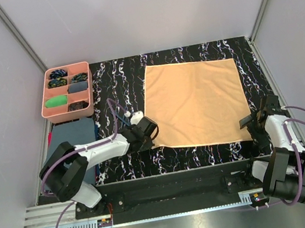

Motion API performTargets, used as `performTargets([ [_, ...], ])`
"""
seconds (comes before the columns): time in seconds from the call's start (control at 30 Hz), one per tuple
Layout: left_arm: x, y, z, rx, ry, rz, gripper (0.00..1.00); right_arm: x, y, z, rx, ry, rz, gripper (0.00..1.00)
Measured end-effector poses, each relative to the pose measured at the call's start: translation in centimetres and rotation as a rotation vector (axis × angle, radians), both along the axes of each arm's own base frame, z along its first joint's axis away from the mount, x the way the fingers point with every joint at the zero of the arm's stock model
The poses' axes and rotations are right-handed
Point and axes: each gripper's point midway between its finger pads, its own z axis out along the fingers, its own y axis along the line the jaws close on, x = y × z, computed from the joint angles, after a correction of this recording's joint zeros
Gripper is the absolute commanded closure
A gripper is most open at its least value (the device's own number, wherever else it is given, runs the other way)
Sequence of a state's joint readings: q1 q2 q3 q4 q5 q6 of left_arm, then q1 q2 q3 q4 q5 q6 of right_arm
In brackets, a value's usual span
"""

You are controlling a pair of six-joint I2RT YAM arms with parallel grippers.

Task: Fold the napkin into a case and place the utensils inside
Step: Fold and flatten the napkin at the center of the board.

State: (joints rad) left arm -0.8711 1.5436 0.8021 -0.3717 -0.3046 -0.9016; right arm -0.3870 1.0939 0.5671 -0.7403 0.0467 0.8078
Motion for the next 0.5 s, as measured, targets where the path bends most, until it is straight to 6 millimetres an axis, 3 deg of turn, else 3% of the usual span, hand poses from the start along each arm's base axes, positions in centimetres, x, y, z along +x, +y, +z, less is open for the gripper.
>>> performTargets([
  [0.1,0.1,-0.1,0.9,-0.003,-0.024,-0.037,1.00,-0.4,0.3,-0.1,0.012,0.016,-0.001,0.23],
  [0.17,0.4,-0.4,2.7,-0.027,-0.069,-0.084,1.00,-0.6,0.3,-0.1,0.016,0.022,-0.010,0.26],
  [0.5,0.9,-0.8,5.6,-0.055,-0.145,-0.155,1.00,-1.9,-0.6,-0.4,-0.029,0.085,-0.080,0.34],
])
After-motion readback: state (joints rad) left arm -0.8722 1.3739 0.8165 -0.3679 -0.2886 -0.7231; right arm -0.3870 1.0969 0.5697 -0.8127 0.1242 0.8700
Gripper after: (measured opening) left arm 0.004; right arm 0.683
